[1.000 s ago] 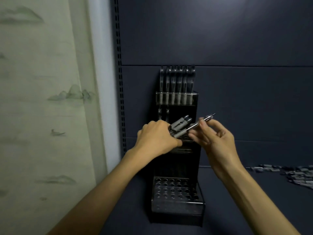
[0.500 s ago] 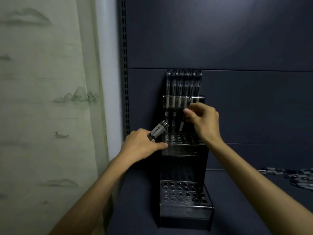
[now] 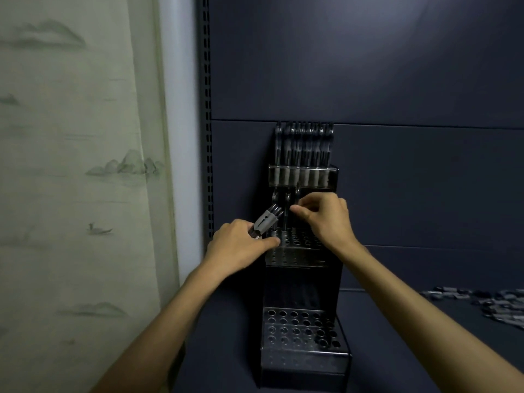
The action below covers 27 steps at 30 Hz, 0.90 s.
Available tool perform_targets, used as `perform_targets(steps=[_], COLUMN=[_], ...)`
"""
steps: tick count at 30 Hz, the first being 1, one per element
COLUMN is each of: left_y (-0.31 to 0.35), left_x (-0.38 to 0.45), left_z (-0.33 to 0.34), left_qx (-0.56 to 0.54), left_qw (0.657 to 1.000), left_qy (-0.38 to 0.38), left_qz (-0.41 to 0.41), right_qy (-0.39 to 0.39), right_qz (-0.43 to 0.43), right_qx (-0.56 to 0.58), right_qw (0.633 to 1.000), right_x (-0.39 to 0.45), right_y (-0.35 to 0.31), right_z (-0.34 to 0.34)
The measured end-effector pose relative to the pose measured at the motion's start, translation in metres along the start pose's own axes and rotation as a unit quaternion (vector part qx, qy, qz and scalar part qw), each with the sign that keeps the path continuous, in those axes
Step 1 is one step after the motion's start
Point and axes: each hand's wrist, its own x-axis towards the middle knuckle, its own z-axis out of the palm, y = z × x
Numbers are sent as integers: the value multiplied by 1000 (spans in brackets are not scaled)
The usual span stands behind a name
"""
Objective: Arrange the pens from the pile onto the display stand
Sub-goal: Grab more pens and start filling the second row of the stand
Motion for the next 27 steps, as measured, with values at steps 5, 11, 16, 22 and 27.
perform_targets(steps=[5, 11, 16, 22, 27], left_y=[0, 2, 3, 9, 22], left_x=[0, 0, -1, -1, -3], left_z=[4, 8, 9, 8, 10], left_qx=[-2, 3, 7, 58, 92], left_qw=[1000, 1000, 1000, 997, 995], left_qy=[-9, -10, -6, 26, 27], left_qz=[-2, -10, -17, -34, -30], right_qy=[-19, -20, -16, -17, -133], right_qz=[7, 9, 13, -6, 104], right_qx=[-42, -52, -59, 119, 256], right_qw=[999, 998, 998, 993, 952], right_x=[-7, -10, -16, -42, -47], right_y=[4, 4, 1, -39, -50], right_z=[5, 4, -6, -31, -20])
